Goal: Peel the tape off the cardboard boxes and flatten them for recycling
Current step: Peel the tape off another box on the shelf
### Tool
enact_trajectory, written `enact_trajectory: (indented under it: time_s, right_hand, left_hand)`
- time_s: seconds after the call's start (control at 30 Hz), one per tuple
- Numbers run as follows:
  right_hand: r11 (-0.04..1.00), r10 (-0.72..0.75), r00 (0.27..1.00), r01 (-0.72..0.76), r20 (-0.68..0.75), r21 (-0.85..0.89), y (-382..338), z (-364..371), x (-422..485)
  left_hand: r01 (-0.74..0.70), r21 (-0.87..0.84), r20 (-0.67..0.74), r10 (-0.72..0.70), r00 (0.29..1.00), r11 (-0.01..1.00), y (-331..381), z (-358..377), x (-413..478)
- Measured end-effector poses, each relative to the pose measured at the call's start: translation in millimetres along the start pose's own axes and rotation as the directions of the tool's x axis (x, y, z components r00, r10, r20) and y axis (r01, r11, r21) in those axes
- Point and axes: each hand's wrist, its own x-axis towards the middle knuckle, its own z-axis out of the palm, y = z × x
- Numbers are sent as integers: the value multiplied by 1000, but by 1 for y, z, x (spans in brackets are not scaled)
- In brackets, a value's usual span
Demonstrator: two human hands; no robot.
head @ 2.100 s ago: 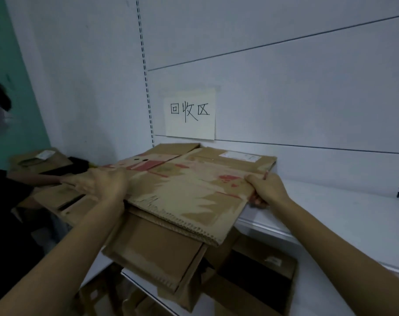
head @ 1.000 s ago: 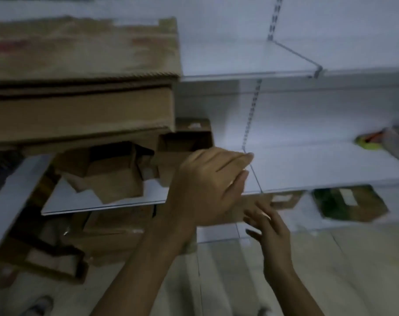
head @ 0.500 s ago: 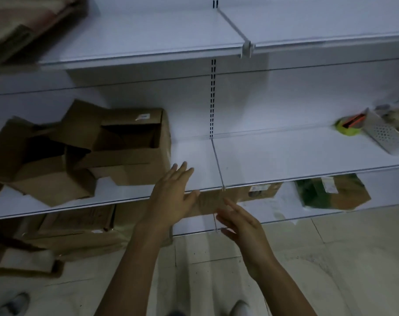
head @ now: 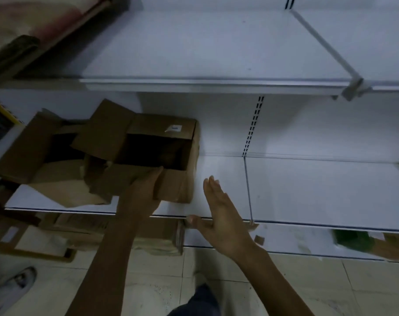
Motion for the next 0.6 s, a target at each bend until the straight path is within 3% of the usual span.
enact_trajectory:
  time_s: [0.1, 0.2, 0.37, 0.5, 0.6]
  right_hand:
    - [997, -12, 1000, 12, -7, -80, 6, 6, 20]
    - [990, 62, 998, -61, 9, -131, 13, 9, 33]
    - [988, 123, 992, -125, -20, -95, 16, 13, 46]
    - [989, 144, 982, -149, -124, -27, 32, 6, 40]
    - [972, 224, 957, -206, -183, 112, 53, -3, 19]
  left_hand:
    - [-163, 30, 19, 163, 987, 986, -12, 9, 14]
    - [-194, 65, -6, 195, 981, 979, -2, 4, 16]
    - [-343, 152, -106, 360, 927, 927, 23, -18, -1]
    - [-385, 99, -84, 393, 916, 918, 58, -21, -26]
    - [-399, -8, -188, 390, 901, 917, 92, -33, -16]
